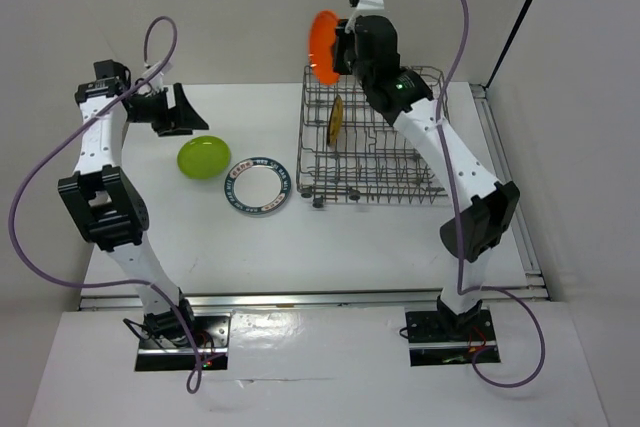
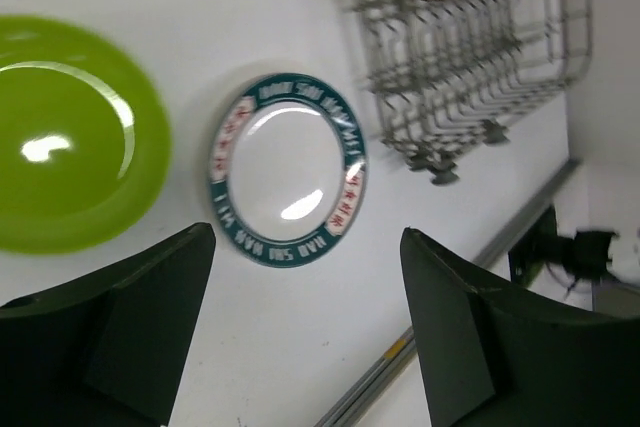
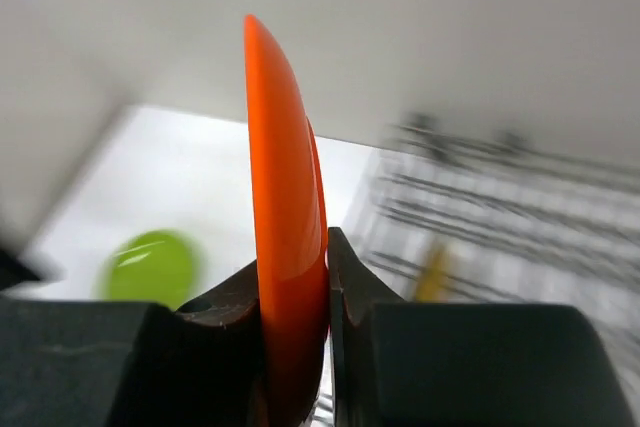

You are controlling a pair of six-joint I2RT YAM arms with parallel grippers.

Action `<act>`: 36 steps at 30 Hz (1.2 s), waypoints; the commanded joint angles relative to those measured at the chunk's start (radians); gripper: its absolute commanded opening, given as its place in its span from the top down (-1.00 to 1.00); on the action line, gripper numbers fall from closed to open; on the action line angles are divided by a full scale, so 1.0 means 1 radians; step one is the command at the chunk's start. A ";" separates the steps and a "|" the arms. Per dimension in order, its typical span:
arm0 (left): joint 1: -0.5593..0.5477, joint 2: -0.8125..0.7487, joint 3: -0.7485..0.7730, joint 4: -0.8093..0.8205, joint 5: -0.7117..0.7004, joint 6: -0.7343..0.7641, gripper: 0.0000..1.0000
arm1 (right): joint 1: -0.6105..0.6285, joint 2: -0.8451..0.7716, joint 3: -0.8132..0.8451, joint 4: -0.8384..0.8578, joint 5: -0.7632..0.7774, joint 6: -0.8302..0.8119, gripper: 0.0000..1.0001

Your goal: Unload the plates from the dish rack

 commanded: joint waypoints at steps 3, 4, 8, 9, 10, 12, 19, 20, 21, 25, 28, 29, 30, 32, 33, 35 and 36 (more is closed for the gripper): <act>-0.082 -0.018 0.101 -0.185 0.281 0.230 -0.95 | 0.009 0.111 -0.070 0.233 -0.893 0.122 1.00; -0.092 -0.018 0.101 -0.186 0.282 0.241 -1.00 | 0.024 0.176 -0.048 0.246 -0.934 0.141 1.00; -0.102 -0.057 0.040 -0.114 0.303 0.215 -1.00 | 0.064 0.279 0.036 0.305 -1.026 0.248 1.00; -0.102 -0.079 0.021 -0.091 0.294 0.203 -1.00 | 0.064 0.289 0.036 0.328 -1.040 0.257 1.00; -0.112 -0.088 0.005 -0.071 0.294 0.194 -1.00 | 0.076 0.289 0.036 0.359 -1.053 0.258 1.00; -0.123 -0.100 -0.037 -0.033 0.250 0.181 -1.00 | 0.076 0.312 0.027 0.401 -1.092 0.300 1.00; -0.148 -0.099 -0.105 0.035 0.147 0.148 -0.97 | 0.085 0.303 -0.070 0.519 -1.206 0.348 1.00; -0.137 -0.088 -0.105 0.035 0.136 0.134 -0.97 | 0.085 0.303 -0.085 0.519 -1.215 0.348 1.00; -0.137 -0.088 -0.105 0.046 0.127 0.125 -0.97 | 0.085 0.294 -0.105 0.528 -1.215 0.348 1.00; -0.126 -0.088 -0.115 0.066 0.107 0.105 -0.94 | 0.085 0.283 -0.116 0.519 -1.215 0.339 1.00; -0.126 -0.088 -0.091 0.051 0.136 0.127 -0.87 | 0.085 0.274 -0.137 0.528 -1.224 0.339 1.00; -0.126 -0.088 -0.091 0.037 0.157 0.137 -0.79 | 0.085 0.274 -0.137 0.558 -1.244 0.351 1.00; -0.126 -0.088 -0.082 0.014 0.179 0.137 -0.46 | 0.085 0.289 -0.137 0.574 -1.258 0.365 1.00; -0.126 -0.079 -0.082 -0.009 0.206 0.158 0.02 | 0.085 0.307 -0.137 0.605 -1.284 0.408 1.00; -0.140 -0.079 -0.072 -0.024 0.206 0.169 0.26 | 0.085 0.307 -0.128 0.614 -1.293 0.419 1.00; -0.140 -0.068 -0.072 -0.064 0.220 0.203 0.85 | 0.095 0.332 -0.119 0.626 -1.293 0.428 1.00; -0.140 -0.068 -0.072 -0.077 0.220 0.203 1.00 | 0.095 0.332 -0.119 0.626 -1.293 0.428 1.00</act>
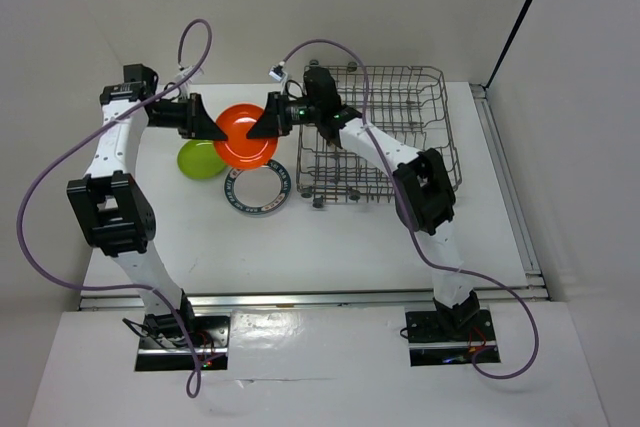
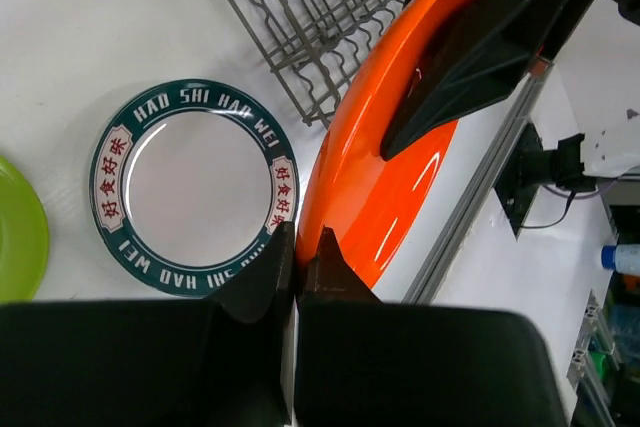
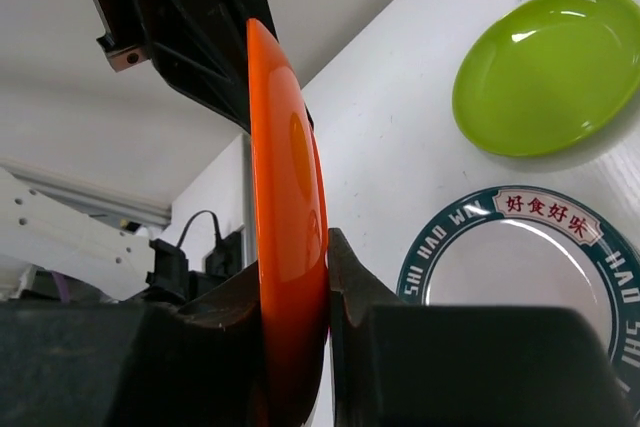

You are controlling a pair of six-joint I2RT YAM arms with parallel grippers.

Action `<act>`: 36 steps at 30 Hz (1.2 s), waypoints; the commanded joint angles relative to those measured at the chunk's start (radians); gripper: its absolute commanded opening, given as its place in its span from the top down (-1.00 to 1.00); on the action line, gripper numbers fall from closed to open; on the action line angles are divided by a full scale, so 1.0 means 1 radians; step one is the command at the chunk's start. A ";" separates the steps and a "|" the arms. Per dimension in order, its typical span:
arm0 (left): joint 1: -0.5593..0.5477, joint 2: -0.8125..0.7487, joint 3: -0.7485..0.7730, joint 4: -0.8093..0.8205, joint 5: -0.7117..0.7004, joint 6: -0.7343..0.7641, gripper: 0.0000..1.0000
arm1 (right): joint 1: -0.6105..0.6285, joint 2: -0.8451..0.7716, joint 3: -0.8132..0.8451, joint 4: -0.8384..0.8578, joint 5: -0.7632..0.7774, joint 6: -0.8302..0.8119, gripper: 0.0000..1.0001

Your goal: Unload the plates from the dish rack

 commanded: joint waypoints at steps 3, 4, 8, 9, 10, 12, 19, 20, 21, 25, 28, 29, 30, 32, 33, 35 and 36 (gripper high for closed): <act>0.003 0.026 0.031 -0.097 0.108 0.053 1.00 | 0.020 -0.028 0.039 0.098 -0.056 0.021 1.00; 0.029 0.040 0.031 -0.106 0.108 0.053 1.00 | 0.020 -0.019 0.051 0.067 -0.044 0.006 0.92; 0.128 0.095 0.031 -0.065 0.163 -0.079 1.00 | 0.020 -0.019 0.110 -0.113 0.097 -0.088 -0.25; 0.150 0.106 0.031 -0.051 0.153 -0.107 1.00 | 0.020 -0.028 0.158 -0.167 0.147 -0.111 -0.35; 0.170 0.118 0.031 -0.033 0.133 -0.137 1.00 | 0.020 -0.028 0.180 -0.260 0.271 -0.134 -0.41; 0.218 0.149 0.020 0.035 0.010 -0.248 1.00 | 0.020 -0.071 0.220 -0.333 0.412 -0.188 -0.49; 0.236 0.276 0.046 0.107 -0.139 -0.349 1.00 | 0.000 -0.197 0.158 -0.435 0.780 -0.278 -0.51; 0.236 0.296 0.046 0.124 -0.139 -0.365 1.00 | 0.000 -0.206 0.148 -0.435 0.795 -0.292 -0.51; 0.236 0.305 0.046 0.145 -0.139 -0.377 1.00 | 0.000 -0.217 0.137 -0.435 0.795 -0.304 -0.51; 0.236 0.359 0.087 0.205 -0.280 -0.427 1.00 | 0.000 -0.217 0.148 -0.482 0.792 -0.314 -0.51; 0.236 0.368 0.098 0.242 -0.315 -0.437 1.00 | 0.000 -0.226 0.159 -0.504 0.829 -0.314 -0.54; 0.227 0.368 0.098 0.242 -0.332 -0.437 1.00 | 0.000 -0.226 0.150 -0.513 0.844 -0.314 -0.54; 0.227 0.377 0.098 0.242 -0.347 -0.437 1.00 | 0.000 -0.235 0.150 -0.513 0.844 -0.314 -0.54; 0.227 0.387 0.098 0.233 -0.369 -0.437 1.00 | 0.000 -0.235 0.150 -0.526 0.861 -0.314 -0.54; 0.227 0.387 0.098 0.233 -0.369 -0.437 1.00 | 0.000 -0.235 0.150 -0.527 0.873 -0.314 -0.54; 0.227 0.387 0.075 0.253 -0.383 -0.437 1.00 | 0.000 -0.246 0.141 -0.536 0.873 -0.314 -0.54; 0.227 0.387 0.075 0.253 -0.383 -0.437 1.00 | 0.000 -0.246 0.140 -0.536 0.873 -0.314 -0.54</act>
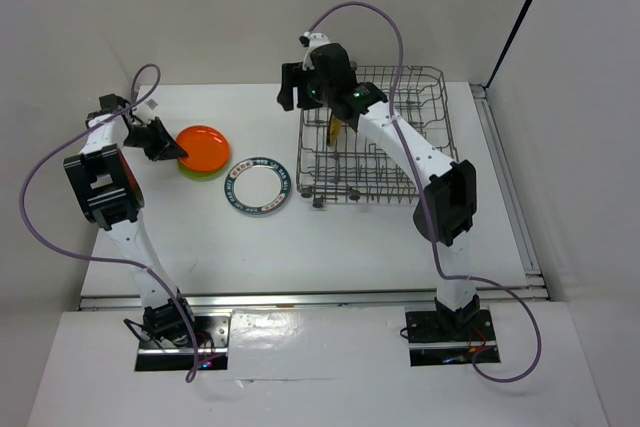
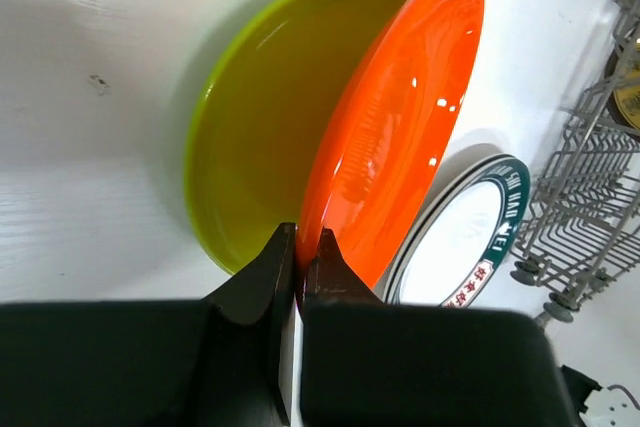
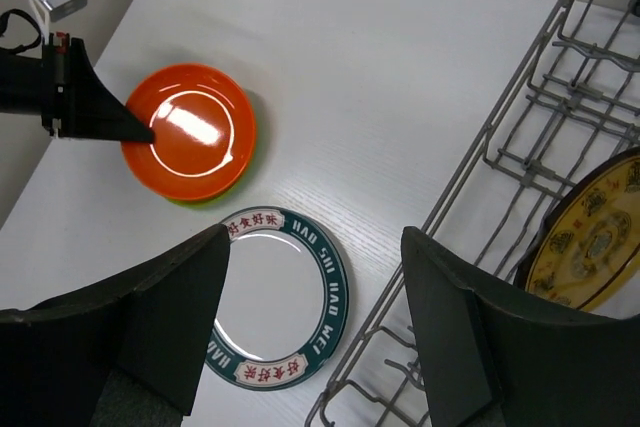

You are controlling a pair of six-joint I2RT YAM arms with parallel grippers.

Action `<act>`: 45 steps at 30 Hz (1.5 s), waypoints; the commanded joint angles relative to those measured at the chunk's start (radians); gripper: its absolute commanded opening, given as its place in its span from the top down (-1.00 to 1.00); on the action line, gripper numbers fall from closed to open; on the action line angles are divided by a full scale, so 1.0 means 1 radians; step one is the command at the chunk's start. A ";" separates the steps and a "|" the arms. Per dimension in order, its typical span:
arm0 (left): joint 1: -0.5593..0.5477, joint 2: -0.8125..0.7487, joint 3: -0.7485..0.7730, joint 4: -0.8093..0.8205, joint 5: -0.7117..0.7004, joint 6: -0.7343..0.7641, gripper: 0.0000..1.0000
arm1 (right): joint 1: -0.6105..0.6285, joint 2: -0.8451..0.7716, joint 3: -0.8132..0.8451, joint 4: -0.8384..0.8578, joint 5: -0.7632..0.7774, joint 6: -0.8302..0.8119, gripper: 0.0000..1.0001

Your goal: Unload the plates from the dish rack

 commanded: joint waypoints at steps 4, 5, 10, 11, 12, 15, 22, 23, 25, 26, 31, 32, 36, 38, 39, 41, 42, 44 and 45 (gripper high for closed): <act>-0.003 0.043 0.046 -0.044 -0.014 0.034 0.57 | 0.001 -0.079 -0.028 -0.020 0.034 -0.024 -0.54; -0.003 0.043 0.063 -0.082 -0.014 0.045 0.32 | 0.001 -0.079 -0.028 -0.020 0.050 -0.024 -0.56; -0.003 0.036 0.084 -0.136 -0.073 0.117 -0.21 | -0.008 -0.053 0.049 -0.151 0.310 -0.013 -0.61; -0.003 0.025 0.084 -0.136 -0.102 0.126 -0.26 | -0.008 -0.036 0.058 -0.170 0.368 -0.001 -0.67; -0.003 0.011 0.071 -0.136 -0.118 0.126 -0.36 | -0.008 -0.036 0.068 -0.184 0.423 -0.001 -0.71; -0.003 -0.036 0.058 -0.127 -0.182 0.151 -0.49 | -0.022 0.008 0.068 -0.184 0.551 -0.015 -0.76; -0.003 -0.117 0.071 -0.147 -0.228 0.185 -0.57 | -0.102 0.197 0.187 -0.222 0.473 0.021 -0.76; -0.003 -0.131 0.060 -0.147 -0.228 0.185 -0.57 | -0.102 0.240 0.198 -0.231 0.473 0.021 -0.76; -0.003 -0.176 0.051 -0.147 -0.228 0.194 -0.57 | -0.111 0.278 0.227 -0.262 0.484 0.021 -0.76; -0.003 -0.191 0.037 -0.147 -0.218 0.206 -0.57 | -0.111 0.307 0.227 -0.262 0.484 0.031 -0.76; -0.003 -0.265 0.003 -0.147 -0.178 0.238 -0.57 | -0.129 0.318 0.145 -0.212 0.439 0.042 -0.55; -0.003 -0.275 -0.008 -0.147 -0.178 0.238 -0.57 | -0.129 0.309 0.123 -0.175 0.415 0.042 -0.22; -0.013 -0.297 0.006 -0.182 -0.147 0.258 -0.59 | -0.119 0.298 0.159 -0.223 0.457 0.042 0.54; -0.013 -0.297 0.021 -0.203 -0.124 0.270 -0.59 | -0.099 0.266 0.172 -0.233 0.519 0.024 0.95; -0.013 -0.297 0.035 -0.203 -0.110 0.280 -0.59 | -0.079 0.224 0.172 -0.209 0.574 0.007 1.00; -0.013 -0.297 0.046 -0.226 -0.098 0.289 -0.59 | -0.069 0.184 0.172 -0.198 0.619 -0.037 1.00; -0.013 -0.297 0.055 -0.226 -0.089 0.289 -0.59 | -0.059 0.164 0.172 -0.185 0.648 -0.047 1.00; -0.013 -0.297 0.064 -0.226 -0.061 0.289 -0.62 | -0.059 0.104 0.205 -0.185 0.657 -0.056 1.00; -0.013 -0.297 0.073 -0.226 -0.061 0.277 -0.62 | -0.059 0.082 0.206 -0.161 0.666 -0.070 1.00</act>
